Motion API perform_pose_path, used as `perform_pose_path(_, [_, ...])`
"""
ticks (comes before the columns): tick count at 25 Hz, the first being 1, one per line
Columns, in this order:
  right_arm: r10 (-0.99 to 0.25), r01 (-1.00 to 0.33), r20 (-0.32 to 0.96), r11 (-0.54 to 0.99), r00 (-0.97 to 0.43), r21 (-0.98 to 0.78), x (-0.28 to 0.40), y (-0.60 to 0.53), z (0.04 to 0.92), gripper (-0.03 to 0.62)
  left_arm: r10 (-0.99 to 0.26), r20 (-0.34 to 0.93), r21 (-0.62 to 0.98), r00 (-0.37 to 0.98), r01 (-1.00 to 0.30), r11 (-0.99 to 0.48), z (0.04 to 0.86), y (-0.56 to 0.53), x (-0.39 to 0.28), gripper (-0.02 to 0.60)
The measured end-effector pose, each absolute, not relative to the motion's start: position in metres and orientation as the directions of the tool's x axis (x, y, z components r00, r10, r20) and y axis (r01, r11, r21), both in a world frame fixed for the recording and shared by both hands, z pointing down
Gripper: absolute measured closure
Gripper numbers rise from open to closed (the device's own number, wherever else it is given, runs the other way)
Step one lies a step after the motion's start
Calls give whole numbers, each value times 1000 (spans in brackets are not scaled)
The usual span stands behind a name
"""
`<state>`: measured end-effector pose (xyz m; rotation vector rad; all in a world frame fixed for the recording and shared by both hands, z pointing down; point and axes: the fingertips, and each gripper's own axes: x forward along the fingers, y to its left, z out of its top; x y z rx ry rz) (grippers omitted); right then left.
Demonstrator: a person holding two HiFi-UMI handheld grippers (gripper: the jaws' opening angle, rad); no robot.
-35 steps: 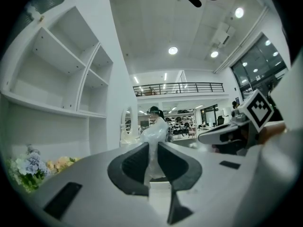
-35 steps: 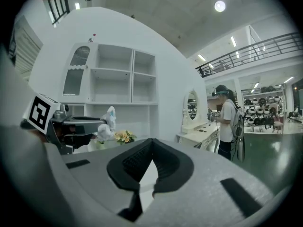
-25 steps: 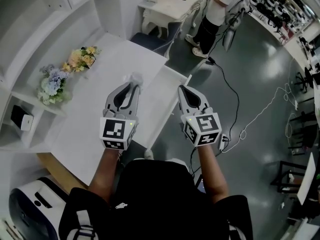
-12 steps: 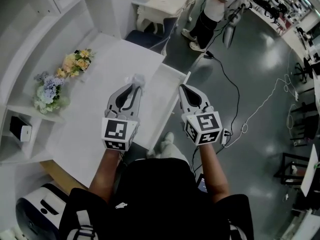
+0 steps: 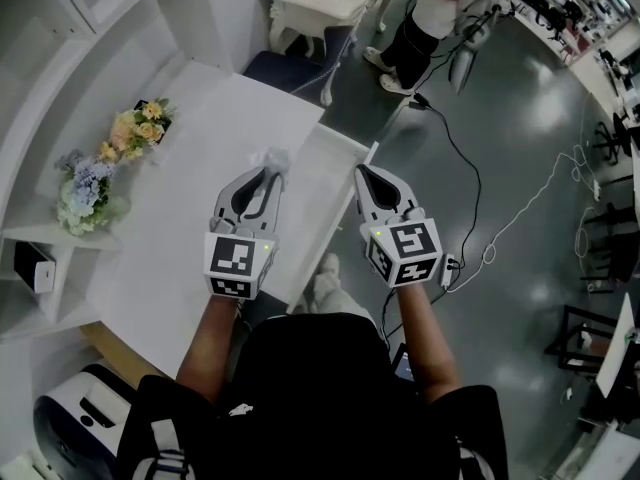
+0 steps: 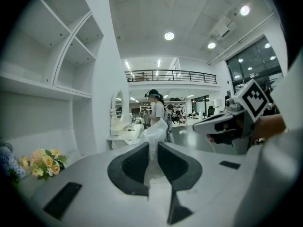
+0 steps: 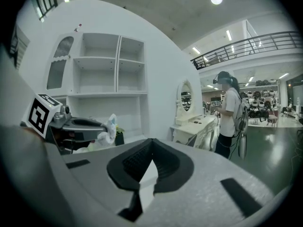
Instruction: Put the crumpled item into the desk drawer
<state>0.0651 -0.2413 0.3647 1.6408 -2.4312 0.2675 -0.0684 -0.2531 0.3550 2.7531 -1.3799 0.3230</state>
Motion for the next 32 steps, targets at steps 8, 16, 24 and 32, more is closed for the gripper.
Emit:
perform_pose_path(8, [-856,-918,337,390,-391,-73,90,-270,403,599,-762,292,-24,578,-792,-610,403,-276,-38,535])
perform_pose_path(16, [-803,-899,413,424,-429,-110,105,-294,448,599,-715,386,35,583,-783,-621,458,-286,-9,535])
perform_pose_path(24, [-749,-885,481,442,-455,-147,106,-311,496,599,-637,514,47,575,-760,-649,527,-283,9,535])
perform_pose_path(32, [-704,-874,527,448,-476,-190,98,-311,540,599,-536,630,83,562,-735,-673,605,-271,9,535])
